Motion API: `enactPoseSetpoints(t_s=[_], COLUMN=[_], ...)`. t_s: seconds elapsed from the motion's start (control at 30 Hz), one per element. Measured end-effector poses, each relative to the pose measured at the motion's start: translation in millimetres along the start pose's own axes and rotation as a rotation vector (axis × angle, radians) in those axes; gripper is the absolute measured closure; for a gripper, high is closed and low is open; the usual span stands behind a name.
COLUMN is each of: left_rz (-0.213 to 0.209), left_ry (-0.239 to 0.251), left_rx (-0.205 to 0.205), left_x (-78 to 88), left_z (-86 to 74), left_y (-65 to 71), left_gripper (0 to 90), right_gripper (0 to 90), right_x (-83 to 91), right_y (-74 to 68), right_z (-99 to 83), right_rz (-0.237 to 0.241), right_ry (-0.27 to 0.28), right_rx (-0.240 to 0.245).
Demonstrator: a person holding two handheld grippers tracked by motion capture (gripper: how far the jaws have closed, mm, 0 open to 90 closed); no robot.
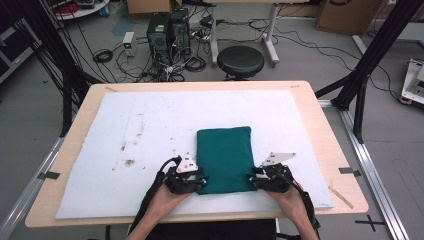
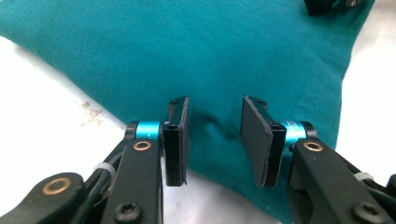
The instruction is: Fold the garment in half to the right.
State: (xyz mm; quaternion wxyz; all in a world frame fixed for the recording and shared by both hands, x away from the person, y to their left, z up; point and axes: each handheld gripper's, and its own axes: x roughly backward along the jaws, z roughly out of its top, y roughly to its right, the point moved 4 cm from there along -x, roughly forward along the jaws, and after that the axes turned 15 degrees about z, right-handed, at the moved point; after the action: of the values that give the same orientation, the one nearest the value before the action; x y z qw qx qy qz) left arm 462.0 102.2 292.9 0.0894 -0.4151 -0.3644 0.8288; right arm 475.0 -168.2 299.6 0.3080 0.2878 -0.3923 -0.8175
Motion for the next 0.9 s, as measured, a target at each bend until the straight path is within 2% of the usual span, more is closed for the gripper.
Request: enactPoseSetpoints(t_s=[0.07, 0.1, 0.17, 0.33, 0.43, 0.5, 0.53, 0.7, 0.8, 0.9], left_rz=[-0.006, -0.014, -0.003, 0.079, 0.134, 0.184, 0.213, 0.286, 0.321, 0.344], left_ry=[-0.002, 0.013, 0.027, 0.113, 0.146, 0.171, 0.178, 0.186, 0.182, 0.186], left_rx=[-0.013, -0.006, 0.006, 0.073, 0.110, 0.129, 0.134, 0.175, 0.197, 0.238], left_x=[2.7, 5.2, 10.2, 30.2, 42.2, 48.6, 52.8, 67.4, 75.9, 86.3], left_z=[0.2, 1.0, 2.4, 4.6, 0.3, -3.7, -7.1, -22.3, -35.3, -47.9], left_y=[-1.3, -3.3, -9.1, -40.8, -62.1, -74.4, -83.3, -111.7, -126.5, -141.6], left_gripper=[61.1, 59.0, 53.0, 40.0, 35.9, 34.6, 32.4, 26.7, 24.3, 23.7], right_gripper=[54.6, 52.0, 46.2, 29.5, 24.7, 20.6, 20.2, 19.4, 19.5, 19.4], right_x=[2.5, 3.6, 8.4, 22.3, 32.1, 38.2, 40.1, 50.4, 56.6, 62.9], right_y=[2.3, 3.3, 5.1, 10.1, 13.1, 15.8, 17.3, 27.7, 31.6, 35.9], right_z=[-2.8, -4.1, -5.9, 0.0, 3.8, 4.7, 4.7, 1.2, -1.6, -2.7], right_rz=[-0.009, -0.012, -0.019, -0.083, -0.169, -0.208, -0.225, -0.303, -0.305, -0.318], right_ry=[-0.008, -0.006, 0.036, 0.151, 0.214, 0.253, 0.261, 0.297, 0.323, 0.352], right_rx=[-0.025, -0.033, -0.057, -0.062, -0.061, -0.067, -0.071, -0.100, -0.114, -0.122])
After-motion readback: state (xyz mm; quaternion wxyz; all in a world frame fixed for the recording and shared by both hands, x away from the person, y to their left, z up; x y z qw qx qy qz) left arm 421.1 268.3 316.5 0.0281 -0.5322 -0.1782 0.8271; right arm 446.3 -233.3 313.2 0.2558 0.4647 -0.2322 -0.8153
